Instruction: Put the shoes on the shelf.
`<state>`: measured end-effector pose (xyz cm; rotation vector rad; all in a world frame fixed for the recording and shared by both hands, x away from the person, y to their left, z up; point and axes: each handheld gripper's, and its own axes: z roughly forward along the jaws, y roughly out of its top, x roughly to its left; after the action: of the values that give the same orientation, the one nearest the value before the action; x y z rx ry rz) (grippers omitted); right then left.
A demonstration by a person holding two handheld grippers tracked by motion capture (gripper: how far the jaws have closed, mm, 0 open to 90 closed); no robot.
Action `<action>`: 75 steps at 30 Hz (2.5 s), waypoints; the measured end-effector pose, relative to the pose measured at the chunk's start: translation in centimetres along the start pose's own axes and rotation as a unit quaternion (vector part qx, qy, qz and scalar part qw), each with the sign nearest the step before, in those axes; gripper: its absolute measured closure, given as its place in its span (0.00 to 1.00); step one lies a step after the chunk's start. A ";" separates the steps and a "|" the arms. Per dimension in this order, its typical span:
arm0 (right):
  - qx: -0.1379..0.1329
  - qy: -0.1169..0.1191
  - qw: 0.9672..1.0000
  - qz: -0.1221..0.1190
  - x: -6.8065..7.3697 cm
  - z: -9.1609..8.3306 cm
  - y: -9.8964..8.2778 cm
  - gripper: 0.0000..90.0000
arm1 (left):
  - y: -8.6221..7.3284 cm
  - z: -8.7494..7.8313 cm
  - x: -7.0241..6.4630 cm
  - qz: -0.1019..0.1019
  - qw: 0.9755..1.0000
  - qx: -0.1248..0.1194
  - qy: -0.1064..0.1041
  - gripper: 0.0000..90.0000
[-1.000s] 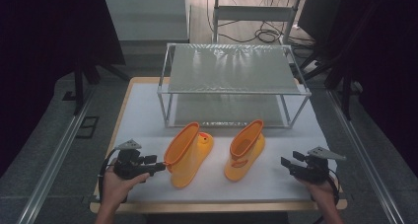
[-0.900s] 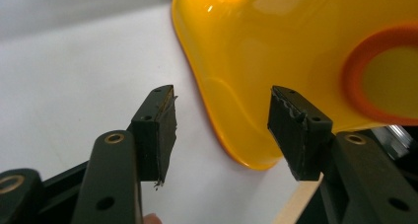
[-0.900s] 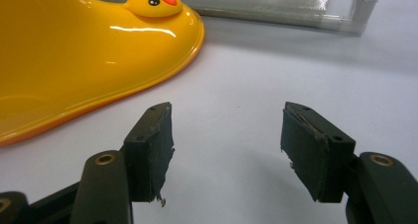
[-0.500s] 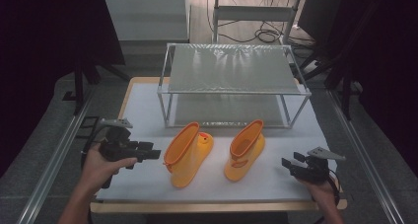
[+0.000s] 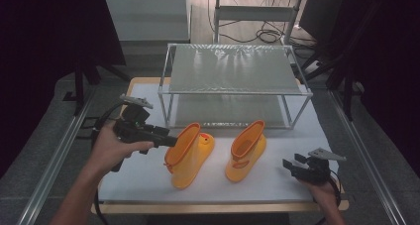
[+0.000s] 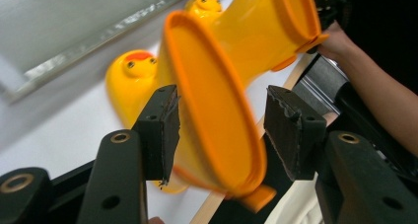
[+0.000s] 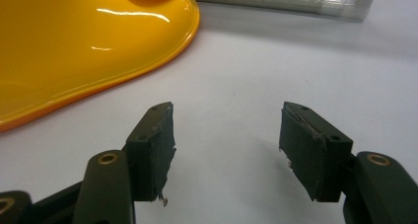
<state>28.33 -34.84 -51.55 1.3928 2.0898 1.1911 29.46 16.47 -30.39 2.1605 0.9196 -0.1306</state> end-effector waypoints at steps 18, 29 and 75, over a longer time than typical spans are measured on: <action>0.004 -0.001 1.000 0.008 -0.2 0.1 -0.1 0.42 | 5.3 3.6 -2.1 0.017 0.999 0.041 -0.030 0.54; 0.002 -0.009 1.000 0.010 -0.4 -0.2 -0.1 0.42 | 7.0 6.5 -3.1 0.031 0.996 0.074 -0.033 0.55; 0.003 -0.008 1.000 0.014 -0.7 -0.2 -0.2 0.44 | 11.7 17.0 -4.2 0.003 0.986 0.166 0.002 0.58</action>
<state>28.35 -35.55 -51.70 1.4332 2.0713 1.1806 37.25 -2.86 -33.48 2.4682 0.9474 -0.2955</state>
